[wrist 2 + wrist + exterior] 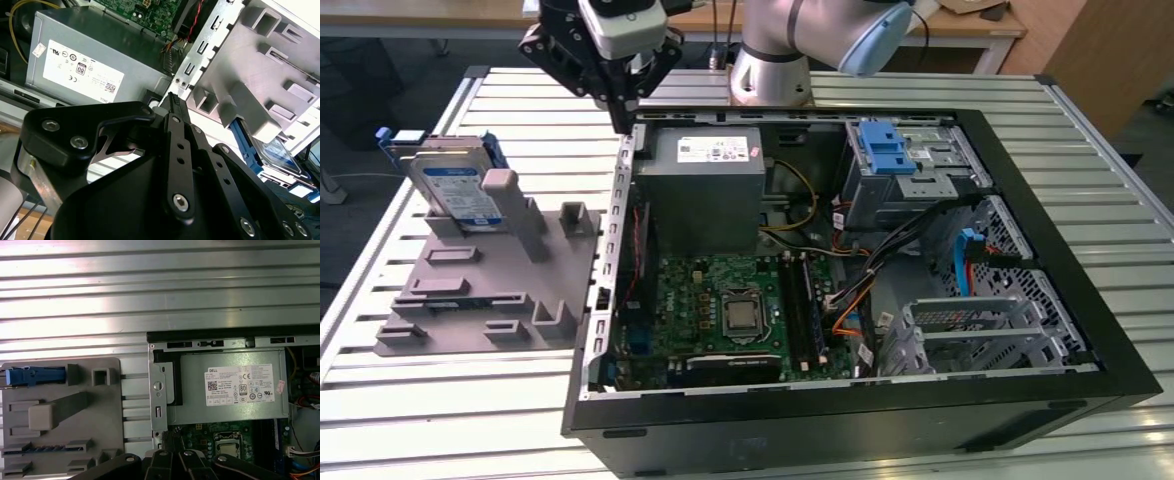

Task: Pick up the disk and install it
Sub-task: 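Reach for the disk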

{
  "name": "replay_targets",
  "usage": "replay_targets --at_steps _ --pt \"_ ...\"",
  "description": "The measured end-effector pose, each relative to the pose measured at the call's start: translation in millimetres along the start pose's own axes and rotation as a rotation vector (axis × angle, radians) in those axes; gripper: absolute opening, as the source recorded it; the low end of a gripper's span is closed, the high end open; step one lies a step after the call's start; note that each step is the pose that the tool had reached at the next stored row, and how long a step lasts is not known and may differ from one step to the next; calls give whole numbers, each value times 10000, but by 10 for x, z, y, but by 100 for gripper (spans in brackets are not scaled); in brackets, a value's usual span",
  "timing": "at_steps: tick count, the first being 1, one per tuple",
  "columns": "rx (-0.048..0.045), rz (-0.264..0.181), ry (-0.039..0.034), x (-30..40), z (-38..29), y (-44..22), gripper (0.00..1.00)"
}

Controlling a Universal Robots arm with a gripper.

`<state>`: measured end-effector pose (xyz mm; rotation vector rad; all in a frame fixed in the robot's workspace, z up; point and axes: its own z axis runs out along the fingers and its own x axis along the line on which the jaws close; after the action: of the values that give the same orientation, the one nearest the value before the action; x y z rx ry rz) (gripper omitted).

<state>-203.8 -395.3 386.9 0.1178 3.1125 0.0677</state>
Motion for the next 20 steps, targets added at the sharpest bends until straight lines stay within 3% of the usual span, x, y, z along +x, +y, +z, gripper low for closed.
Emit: replay_targets --at_steps 20 --pt "0 2 0 39 12 -3 11"
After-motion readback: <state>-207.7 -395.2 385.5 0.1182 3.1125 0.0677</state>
